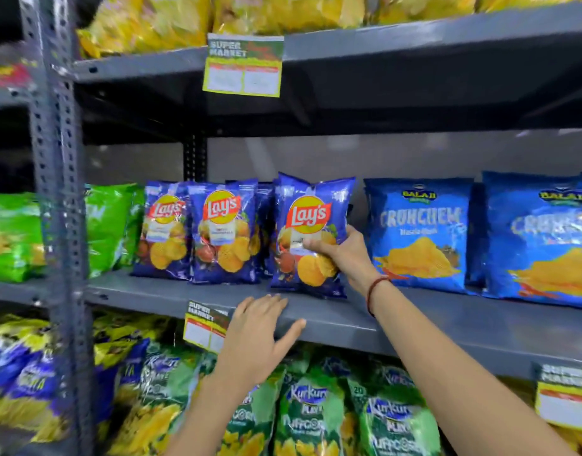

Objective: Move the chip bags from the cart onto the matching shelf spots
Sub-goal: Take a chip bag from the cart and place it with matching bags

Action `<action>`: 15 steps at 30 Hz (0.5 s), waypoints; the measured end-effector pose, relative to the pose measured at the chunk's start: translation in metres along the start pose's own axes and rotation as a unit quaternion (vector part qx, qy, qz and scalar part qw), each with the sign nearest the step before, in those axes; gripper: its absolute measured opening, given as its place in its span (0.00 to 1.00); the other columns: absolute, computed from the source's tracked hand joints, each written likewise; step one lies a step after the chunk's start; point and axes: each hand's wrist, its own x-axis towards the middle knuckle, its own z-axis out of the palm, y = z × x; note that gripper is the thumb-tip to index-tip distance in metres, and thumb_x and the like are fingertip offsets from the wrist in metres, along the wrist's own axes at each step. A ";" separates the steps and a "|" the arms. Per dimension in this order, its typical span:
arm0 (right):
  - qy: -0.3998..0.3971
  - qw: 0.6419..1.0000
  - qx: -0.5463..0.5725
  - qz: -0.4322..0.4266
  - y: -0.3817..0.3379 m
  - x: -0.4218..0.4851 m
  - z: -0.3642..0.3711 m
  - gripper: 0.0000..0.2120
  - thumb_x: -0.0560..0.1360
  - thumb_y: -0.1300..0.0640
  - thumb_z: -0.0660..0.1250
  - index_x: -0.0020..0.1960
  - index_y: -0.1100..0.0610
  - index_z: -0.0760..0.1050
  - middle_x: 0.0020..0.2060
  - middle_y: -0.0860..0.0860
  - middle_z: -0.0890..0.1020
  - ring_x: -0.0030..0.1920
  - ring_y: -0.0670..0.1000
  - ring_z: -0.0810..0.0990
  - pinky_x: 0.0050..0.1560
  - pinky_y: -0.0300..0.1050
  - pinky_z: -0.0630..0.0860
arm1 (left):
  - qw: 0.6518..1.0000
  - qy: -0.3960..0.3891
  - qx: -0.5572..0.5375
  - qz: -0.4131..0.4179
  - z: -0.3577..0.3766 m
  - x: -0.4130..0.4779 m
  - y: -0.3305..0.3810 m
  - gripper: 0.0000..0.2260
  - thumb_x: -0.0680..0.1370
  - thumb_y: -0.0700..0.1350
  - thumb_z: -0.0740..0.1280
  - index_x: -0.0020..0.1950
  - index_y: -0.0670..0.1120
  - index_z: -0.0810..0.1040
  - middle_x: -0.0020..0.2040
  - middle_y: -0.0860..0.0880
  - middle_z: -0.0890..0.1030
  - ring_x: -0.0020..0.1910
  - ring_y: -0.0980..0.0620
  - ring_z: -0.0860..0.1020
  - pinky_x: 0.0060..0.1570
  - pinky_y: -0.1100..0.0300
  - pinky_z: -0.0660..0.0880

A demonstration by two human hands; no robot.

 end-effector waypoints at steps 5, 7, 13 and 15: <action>0.001 0.999 -0.028 0.033 0.012 0.009 0.008 0.30 0.58 0.55 0.82 0.58 0.57 0.76 0.54 0.54 0.84 0.52 0.53 0.83 0.54 0.53 0.81 | 1.000 0.016 -0.007 0.003 0.006 -0.001 -0.004 0.39 0.71 0.70 0.40 0.68 0.48 0.71 0.68 0.51 0.74 0.68 0.55 0.68 0.70 0.59 0.53; 0.004 0.998 -0.058 0.036 0.012 0.008 0.010 0.33 0.59 0.52 0.82 0.60 0.57 0.75 0.55 0.53 0.83 0.53 0.53 0.82 0.53 0.51 0.81 | 1.000 0.021 -0.008 0.001 0.008 -0.002 -0.004 0.37 0.72 0.69 0.42 0.67 0.48 0.71 0.67 0.51 0.75 0.67 0.55 0.69 0.70 0.59 0.53; 0.011 0.998 -0.059 0.018 0.009 -0.006 0.004 0.30 0.62 0.50 0.80 0.59 0.56 0.72 0.54 0.52 0.82 0.49 0.48 0.81 0.40 0.35 0.77 | 0.999 0.038 -0.018 0.001 0.011 -0.002 -0.002 0.33 0.75 0.67 0.46 0.62 0.46 0.76 0.61 0.50 0.80 0.62 0.52 0.75 0.67 0.60 0.53; 0.025 0.997 -0.071 0.007 0.008 -0.014 -0.005 0.30 0.64 0.50 0.79 0.60 0.57 0.71 0.53 0.54 0.82 0.49 0.49 0.80 0.40 0.35 0.76 | 0.998 0.051 -0.031 -0.003 0.011 -0.004 0.001 0.30 0.75 0.66 0.50 0.61 0.47 0.76 0.61 0.51 0.79 0.62 0.53 0.75 0.67 0.60 0.52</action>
